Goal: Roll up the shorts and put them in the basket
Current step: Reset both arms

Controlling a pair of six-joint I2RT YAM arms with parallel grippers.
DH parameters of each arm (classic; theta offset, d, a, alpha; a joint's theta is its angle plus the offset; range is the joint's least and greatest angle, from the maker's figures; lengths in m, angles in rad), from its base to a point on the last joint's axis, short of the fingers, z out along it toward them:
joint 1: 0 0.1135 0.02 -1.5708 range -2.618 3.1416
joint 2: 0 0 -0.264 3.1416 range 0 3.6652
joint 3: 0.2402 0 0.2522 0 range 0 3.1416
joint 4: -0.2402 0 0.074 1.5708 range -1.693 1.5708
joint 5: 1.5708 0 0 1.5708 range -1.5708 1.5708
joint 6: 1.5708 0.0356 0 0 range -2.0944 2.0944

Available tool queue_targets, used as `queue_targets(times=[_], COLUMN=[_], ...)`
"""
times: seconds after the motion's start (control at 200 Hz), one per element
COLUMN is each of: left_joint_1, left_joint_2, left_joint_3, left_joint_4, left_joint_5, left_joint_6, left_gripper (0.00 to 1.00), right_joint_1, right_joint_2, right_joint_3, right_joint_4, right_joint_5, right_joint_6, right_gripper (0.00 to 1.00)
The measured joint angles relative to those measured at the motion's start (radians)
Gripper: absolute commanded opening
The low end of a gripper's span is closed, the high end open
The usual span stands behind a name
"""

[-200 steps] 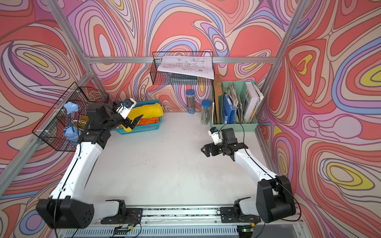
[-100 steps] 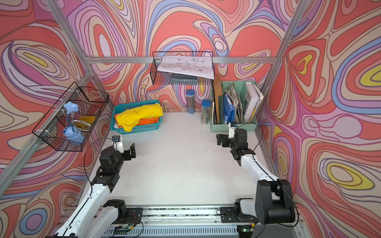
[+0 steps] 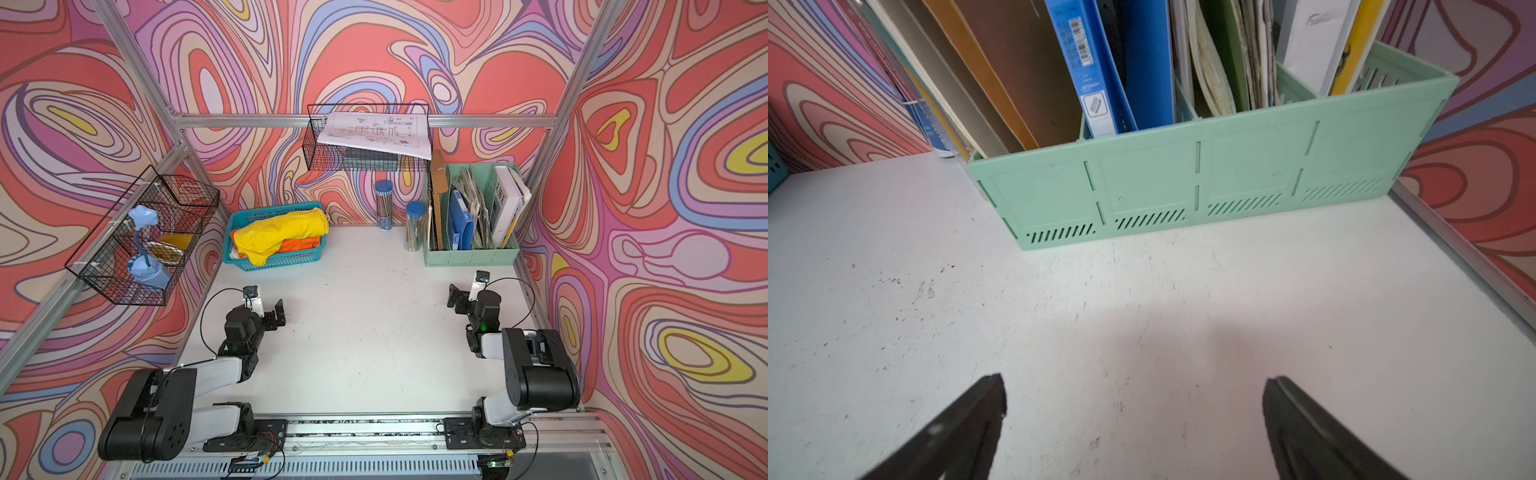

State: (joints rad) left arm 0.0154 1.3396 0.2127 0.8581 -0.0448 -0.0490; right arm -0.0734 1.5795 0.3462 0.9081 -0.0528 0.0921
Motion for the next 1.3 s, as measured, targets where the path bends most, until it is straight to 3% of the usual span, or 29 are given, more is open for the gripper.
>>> queue_targets(times=[0.12,0.225,0.456,1.297], left_joint_1=[0.011,0.014,0.017,0.017], left_joint_2=[0.158,0.190,0.192,0.193], left_joint_3=[0.014,0.034,0.163,0.162], left_joint_4=[0.153,0.126,0.063,0.021], left_joint_5=[0.039,0.077,0.095,0.125], left_joint_6=[0.001,0.008,0.011,0.019], left_gripper=[0.98,0.98,0.98,0.98], right_joint_1=[-0.002,-0.003,0.007,0.010], right_joint_2=[0.101,0.124,0.122,0.122], right_joint_3=[-0.037,-0.040,0.115,0.114], right_joint_4=[0.184,0.238,0.128,0.067], right_joint_5=[-0.016,-0.054,-0.097,-0.040], right_joint_6=[-0.003,-0.013,-0.050,-0.046], right_gripper=[0.98,0.98,0.98,0.98])
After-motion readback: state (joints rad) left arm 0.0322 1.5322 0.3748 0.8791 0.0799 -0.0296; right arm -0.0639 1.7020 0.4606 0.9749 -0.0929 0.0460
